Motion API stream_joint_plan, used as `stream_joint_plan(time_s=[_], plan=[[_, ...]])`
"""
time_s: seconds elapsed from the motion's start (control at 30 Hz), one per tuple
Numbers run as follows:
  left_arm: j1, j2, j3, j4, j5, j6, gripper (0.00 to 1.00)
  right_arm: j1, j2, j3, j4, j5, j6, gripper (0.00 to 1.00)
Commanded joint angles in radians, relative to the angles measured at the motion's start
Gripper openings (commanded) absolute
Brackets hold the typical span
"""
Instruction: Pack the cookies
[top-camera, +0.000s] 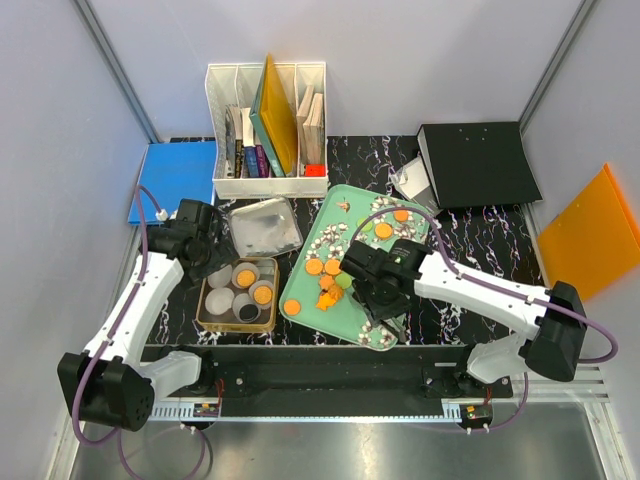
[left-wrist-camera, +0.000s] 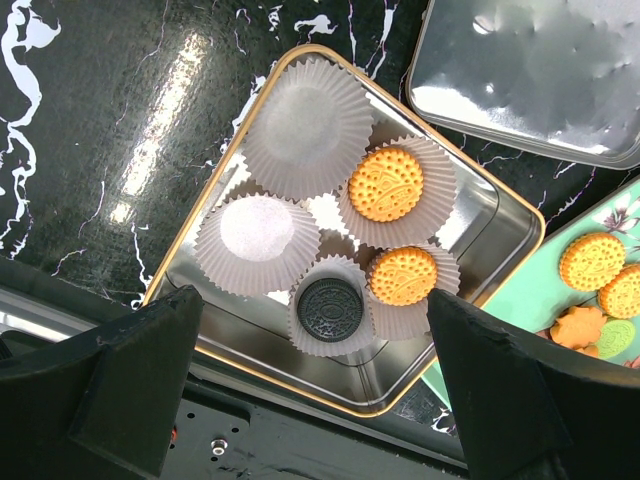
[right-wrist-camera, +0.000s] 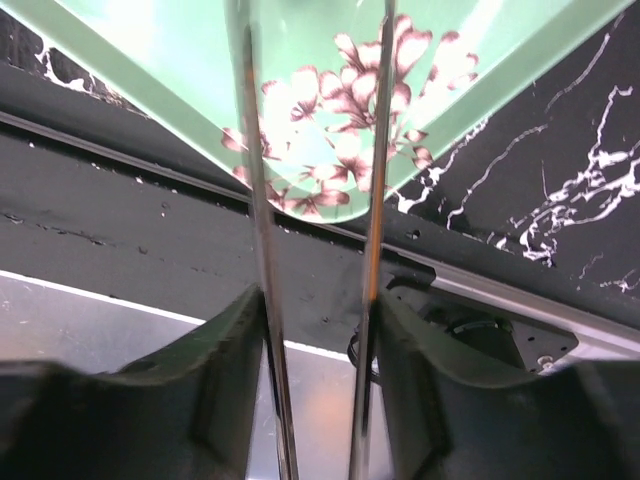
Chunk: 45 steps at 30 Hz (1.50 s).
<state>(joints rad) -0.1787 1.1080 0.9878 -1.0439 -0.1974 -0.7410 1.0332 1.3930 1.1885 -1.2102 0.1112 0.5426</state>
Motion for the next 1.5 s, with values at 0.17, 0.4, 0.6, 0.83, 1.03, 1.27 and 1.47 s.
stream_joint_plan(time_s=[0.17,0.4,0.6,0.83,1.03,1.27,1.47], plan=[[-0.004,-0.036,0.002,0.030,0.004,0.006,0.99,-0.009,0.000,0.045,0.026,0.001,-0.012,0.38],[-0.004,-0.030,0.017,0.031,0.003,0.006,0.99,-0.009,0.008,0.222,-0.100,0.080,-0.027,0.33],[-0.004,-0.017,0.034,0.030,0.004,0.008,0.99,-0.007,0.075,0.494,-0.160,0.099,-0.055,0.32],[-0.002,-0.039,0.041,0.007,-0.036,-0.012,0.99,0.010,0.220,0.620,-0.051,-0.010,-0.138,0.30],[0.030,-0.072,0.063,-0.039,-0.079,-0.031,0.99,0.050,0.391,0.770,0.001,-0.070,-0.222,0.29],[0.080,-0.128,0.089,-0.137,-0.171,-0.089,0.99,0.057,0.561,1.017,0.008,-0.156,-0.276,0.28],[0.088,-0.145,0.110,-0.180,-0.234,-0.115,0.99,0.071,0.699,1.247,-0.046,-0.214,-0.319,0.27]])
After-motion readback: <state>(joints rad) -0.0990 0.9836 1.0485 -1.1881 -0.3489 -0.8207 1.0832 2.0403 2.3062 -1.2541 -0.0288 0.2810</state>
